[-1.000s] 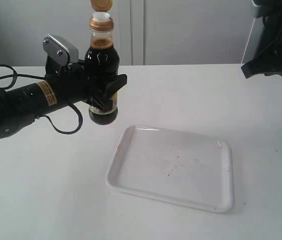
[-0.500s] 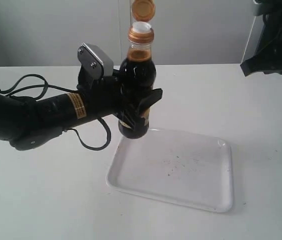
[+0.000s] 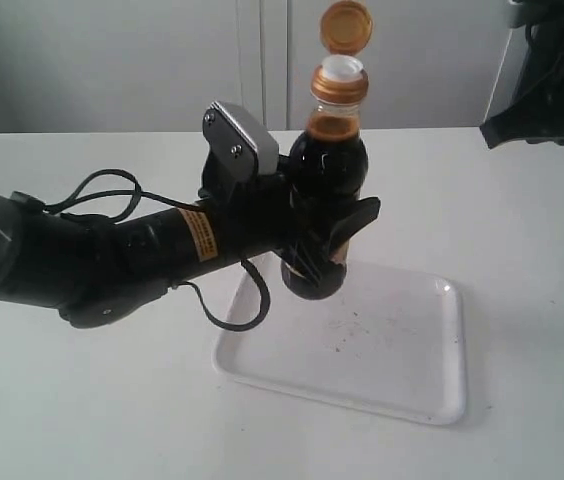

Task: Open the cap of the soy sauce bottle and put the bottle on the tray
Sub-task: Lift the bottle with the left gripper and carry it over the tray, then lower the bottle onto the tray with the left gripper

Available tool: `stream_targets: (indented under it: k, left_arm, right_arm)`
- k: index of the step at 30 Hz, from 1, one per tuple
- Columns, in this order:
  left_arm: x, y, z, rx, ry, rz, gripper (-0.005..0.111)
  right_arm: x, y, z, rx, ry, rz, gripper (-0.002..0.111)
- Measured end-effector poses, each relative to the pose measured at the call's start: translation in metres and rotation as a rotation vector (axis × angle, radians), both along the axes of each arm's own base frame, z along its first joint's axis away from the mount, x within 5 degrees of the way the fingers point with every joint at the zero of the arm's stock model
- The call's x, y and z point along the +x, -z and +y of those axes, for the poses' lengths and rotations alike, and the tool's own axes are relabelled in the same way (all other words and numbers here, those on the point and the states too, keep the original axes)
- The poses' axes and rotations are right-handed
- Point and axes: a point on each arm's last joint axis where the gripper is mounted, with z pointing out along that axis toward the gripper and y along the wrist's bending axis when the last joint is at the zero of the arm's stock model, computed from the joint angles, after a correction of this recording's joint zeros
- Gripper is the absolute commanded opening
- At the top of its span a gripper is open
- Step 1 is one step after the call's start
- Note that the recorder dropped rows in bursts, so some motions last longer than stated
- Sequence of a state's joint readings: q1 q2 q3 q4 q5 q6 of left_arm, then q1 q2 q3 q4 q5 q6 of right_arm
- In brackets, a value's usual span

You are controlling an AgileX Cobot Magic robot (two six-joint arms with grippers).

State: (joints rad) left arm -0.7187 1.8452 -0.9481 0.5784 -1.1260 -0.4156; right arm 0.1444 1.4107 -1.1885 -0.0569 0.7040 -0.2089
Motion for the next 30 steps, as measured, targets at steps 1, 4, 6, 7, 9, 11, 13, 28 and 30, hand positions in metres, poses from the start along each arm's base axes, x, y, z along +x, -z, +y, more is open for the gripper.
stream_targets:
  k: [1,4,6,7,9,11,13,28,30]
  left_arm:
    - [0.0,0.001,-0.001,-0.005,-0.002,0.003,0.0]
    - [0.0,0.012,-0.005,0.004,-0.005,0.033,0.0]
    - [0.001,0.021,-0.007,0.018,-0.011,0.054,0.0]
    - [0.001,0.025,-0.008,0.022,-0.014,0.067,0.0]
    - [0.0,0.031,-0.011,0.029,-0.024,0.09,0.0]
    - [-0.001,0.035,-0.013,0.037,-0.029,0.099,0.0]
    - [-0.003,0.036,-0.015,0.04,-0.029,0.097,0.0]
    - [0.0,0.061,-0.019,0.06,-0.059,0.141,0.0]
    - [0.001,0.063,-0.019,0.059,-0.058,0.142,0.0]
  right_arm:
    - [0.0,0.0,0.0,0.0,0.0,-0.002,0.0]
    - [0.0,0.0,0.0,-0.004,-0.001,-0.003,0.0]
    - [0.0,0.0,-0.001,-0.011,-0.002,-0.006,0.0]
    - [0.0,0.0,-0.001,-0.016,-0.003,-0.006,0.0]
    - [0.001,-0.001,-0.003,-0.02,0.001,-0.011,0.0]
    - [0.002,-0.001,-0.006,-0.016,0.019,-0.019,0.0]
    - [0.003,-0.001,-0.011,-0.009,0.044,-0.025,0.0]
    - [0.004,-0.002,-0.015,-0.001,0.065,-0.032,0.0]
    - [0.004,-0.002,-0.015,-0.001,0.065,-0.032,0.0]
